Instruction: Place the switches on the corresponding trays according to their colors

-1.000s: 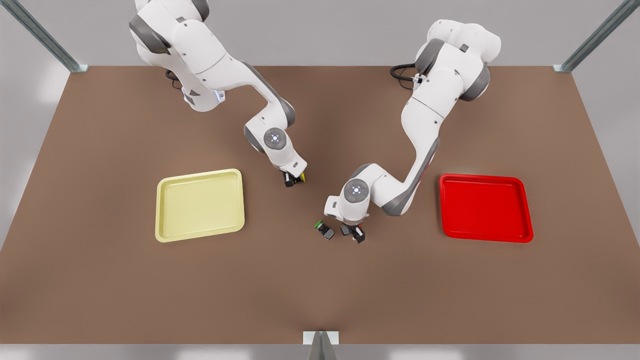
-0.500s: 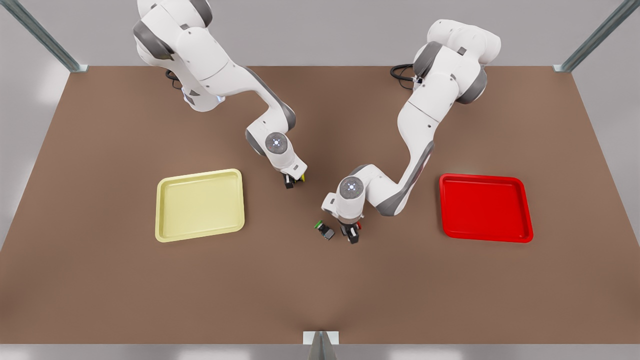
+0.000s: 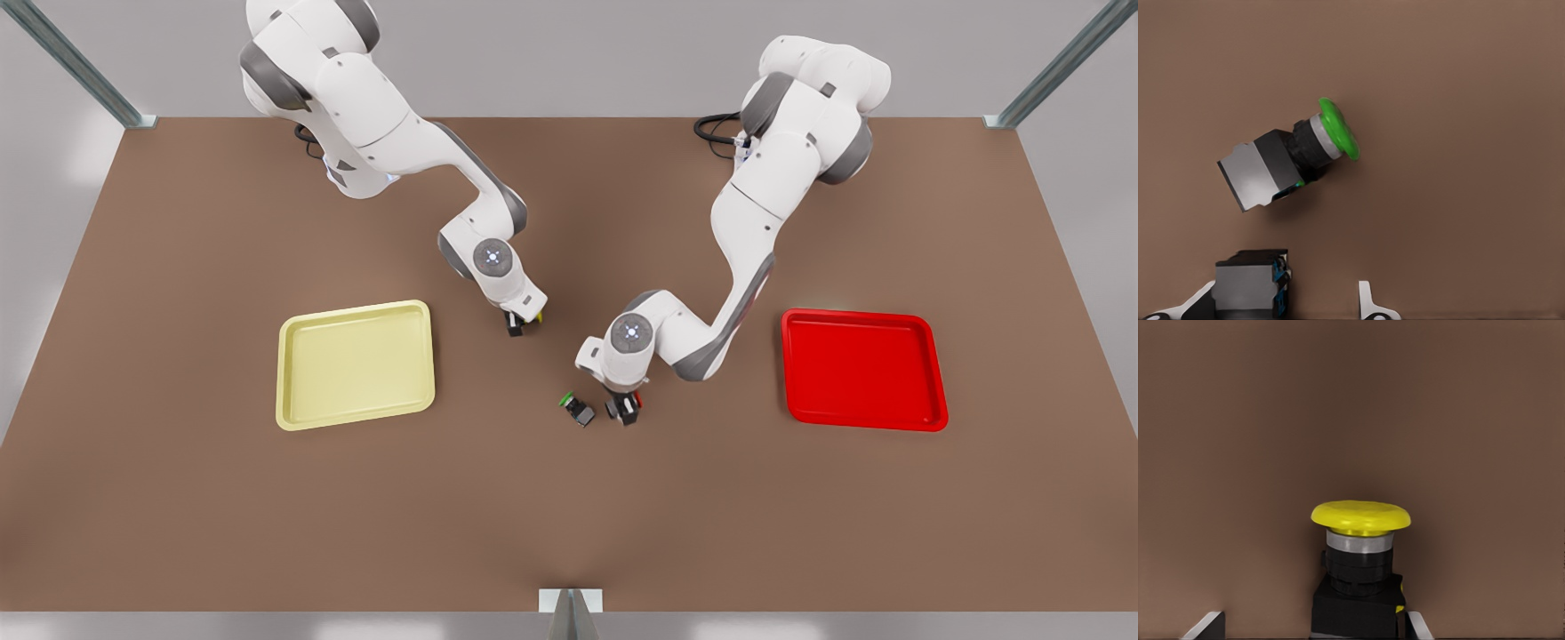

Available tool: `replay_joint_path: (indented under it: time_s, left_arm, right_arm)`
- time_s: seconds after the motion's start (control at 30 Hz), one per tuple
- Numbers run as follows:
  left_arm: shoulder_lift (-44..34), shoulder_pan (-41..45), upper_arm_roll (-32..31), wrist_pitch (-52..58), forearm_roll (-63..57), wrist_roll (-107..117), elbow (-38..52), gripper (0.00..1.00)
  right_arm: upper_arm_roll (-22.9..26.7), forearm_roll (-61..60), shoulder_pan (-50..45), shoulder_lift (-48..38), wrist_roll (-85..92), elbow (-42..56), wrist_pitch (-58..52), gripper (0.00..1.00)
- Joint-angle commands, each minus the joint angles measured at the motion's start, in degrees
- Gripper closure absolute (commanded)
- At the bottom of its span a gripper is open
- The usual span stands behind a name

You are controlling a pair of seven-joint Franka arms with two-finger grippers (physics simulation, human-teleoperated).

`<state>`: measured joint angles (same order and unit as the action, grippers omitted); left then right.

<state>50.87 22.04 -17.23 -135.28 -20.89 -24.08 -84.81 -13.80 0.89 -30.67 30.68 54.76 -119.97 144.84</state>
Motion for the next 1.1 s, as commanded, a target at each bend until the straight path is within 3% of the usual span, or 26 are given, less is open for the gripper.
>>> replay_joint_path:
  time_s: [0.0,0.17,0.57,0.7,0.77,0.8,0.97,1.03,1.07]
  left_arm:
    - [-0.2,-0.2,-0.3,0.1,0.1,0.0,-0.2,0.01]
    - [-1.5,-1.9,-2.3,0.3,-0.7,-0.1,-2.0,0.01]
    - [-1.8,-3.7,-6.0,1.4,-3.1,-5.0,-3.8,0.01]
    - [-2.1,-4.0,-6.8,1.3,-3.2,-5.7,-4.9,0.03]
    - [-2.0,-4.1,-6.8,1.2,-3.9,-6.9,-4.9,0.1]
    - [-2.0,-4.2,-6.8,1.2,-3.8,-7.4,-4.9,0.27]
    - [-1.8,-3.8,-6.9,1.1,-3.9,-7.3,-4.8,0.27]
    - [-1.9,-3.8,-6.9,1.1,-3.9,-7.0,-4.8,0.42]
    - [-2.1,-3.8,-6.9,1.2,-3.8,-6.8,-4.8,0.42]
  right_arm:
    - [0.0,0.0,0.0,0.0,0.0,0.0,-0.1,0.09]
    - [0.0,0.1,0.0,0.0,0.0,0.0,-0.1,0.29]
    - [0.0,0.0,0.3,-0.4,-0.1,0.1,-0.5,0.29]
    - [0.0,0.0,0.3,-0.4,-0.1,0.1,-0.4,0.35]
    - [0.0,0.0,0.3,-0.4,-0.3,0.1,-0.4,0.36]
    - [0.0,0.0,0.3,-0.4,-0.3,0.1,-0.4,0.37]
    - [-0.1,0.0,0.4,-0.5,-0.3,0.2,-0.6,0.37]
    - [-0.1,0.0,0.4,-0.5,-0.3,0.7,-0.8,0.37]
    - [-0.1,0.0,0.4,-0.4,-0.3,0.8,-0.7,0.37]
